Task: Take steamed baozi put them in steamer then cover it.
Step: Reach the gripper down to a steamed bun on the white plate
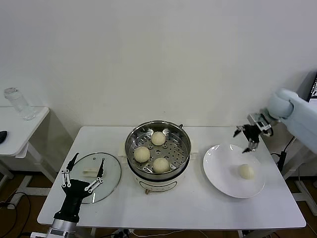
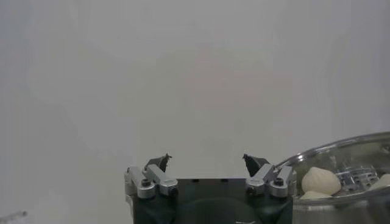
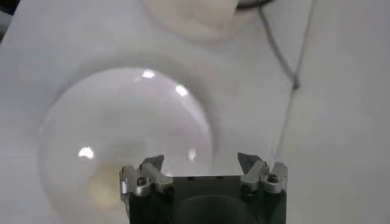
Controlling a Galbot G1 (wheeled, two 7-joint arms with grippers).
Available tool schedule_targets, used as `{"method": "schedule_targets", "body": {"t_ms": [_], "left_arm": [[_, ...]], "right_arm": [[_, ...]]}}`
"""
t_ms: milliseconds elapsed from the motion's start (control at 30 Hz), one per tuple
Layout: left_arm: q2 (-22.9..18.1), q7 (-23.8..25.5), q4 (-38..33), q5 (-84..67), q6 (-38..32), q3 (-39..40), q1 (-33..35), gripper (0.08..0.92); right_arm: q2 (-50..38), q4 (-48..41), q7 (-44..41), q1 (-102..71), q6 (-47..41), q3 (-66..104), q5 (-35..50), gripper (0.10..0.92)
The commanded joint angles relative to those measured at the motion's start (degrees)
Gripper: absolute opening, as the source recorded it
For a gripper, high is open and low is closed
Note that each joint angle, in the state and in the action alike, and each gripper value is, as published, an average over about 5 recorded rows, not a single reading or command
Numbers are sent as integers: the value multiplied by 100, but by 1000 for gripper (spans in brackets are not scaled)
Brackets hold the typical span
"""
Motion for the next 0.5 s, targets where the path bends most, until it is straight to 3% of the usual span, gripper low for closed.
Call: {"method": "schedule_targets", "body": {"t_ms": [33, 500], "left_arm": [[-7, -7, 5, 10, -10, -7, 16, 823], [-5, -6, 10, 28, -34, -30, 48, 823]], "right_arm": [[-250, -257, 142, -963, -162, 243, -303, 823], [23, -484, 293, -1195, -120, 359, -491, 823]]}}
